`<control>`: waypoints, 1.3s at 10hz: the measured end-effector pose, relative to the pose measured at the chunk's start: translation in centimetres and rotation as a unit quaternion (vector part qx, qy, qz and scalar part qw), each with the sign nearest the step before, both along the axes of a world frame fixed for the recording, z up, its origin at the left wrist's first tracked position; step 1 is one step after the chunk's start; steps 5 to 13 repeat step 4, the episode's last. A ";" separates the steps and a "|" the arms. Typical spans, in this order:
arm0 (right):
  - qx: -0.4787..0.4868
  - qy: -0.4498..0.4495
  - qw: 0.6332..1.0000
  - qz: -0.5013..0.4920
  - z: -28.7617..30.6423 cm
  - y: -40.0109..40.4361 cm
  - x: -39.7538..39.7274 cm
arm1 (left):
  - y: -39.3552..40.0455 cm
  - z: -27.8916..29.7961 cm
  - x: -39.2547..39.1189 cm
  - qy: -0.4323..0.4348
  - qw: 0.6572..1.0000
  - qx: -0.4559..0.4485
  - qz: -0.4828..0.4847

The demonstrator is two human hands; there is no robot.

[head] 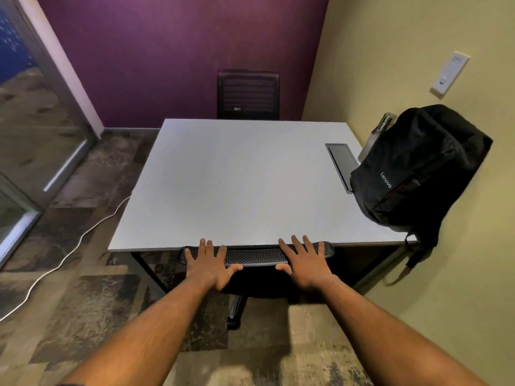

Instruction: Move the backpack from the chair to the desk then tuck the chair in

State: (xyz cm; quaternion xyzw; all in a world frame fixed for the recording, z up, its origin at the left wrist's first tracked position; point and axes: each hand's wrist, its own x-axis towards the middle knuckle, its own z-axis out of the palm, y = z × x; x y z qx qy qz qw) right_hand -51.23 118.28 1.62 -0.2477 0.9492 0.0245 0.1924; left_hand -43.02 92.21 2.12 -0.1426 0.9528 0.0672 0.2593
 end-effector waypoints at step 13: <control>-0.070 -0.073 0.994 -0.032 3.6 0.4 -1.8 | 0.0 1.7 -0.6 0.052 0.998 0.022 -0.020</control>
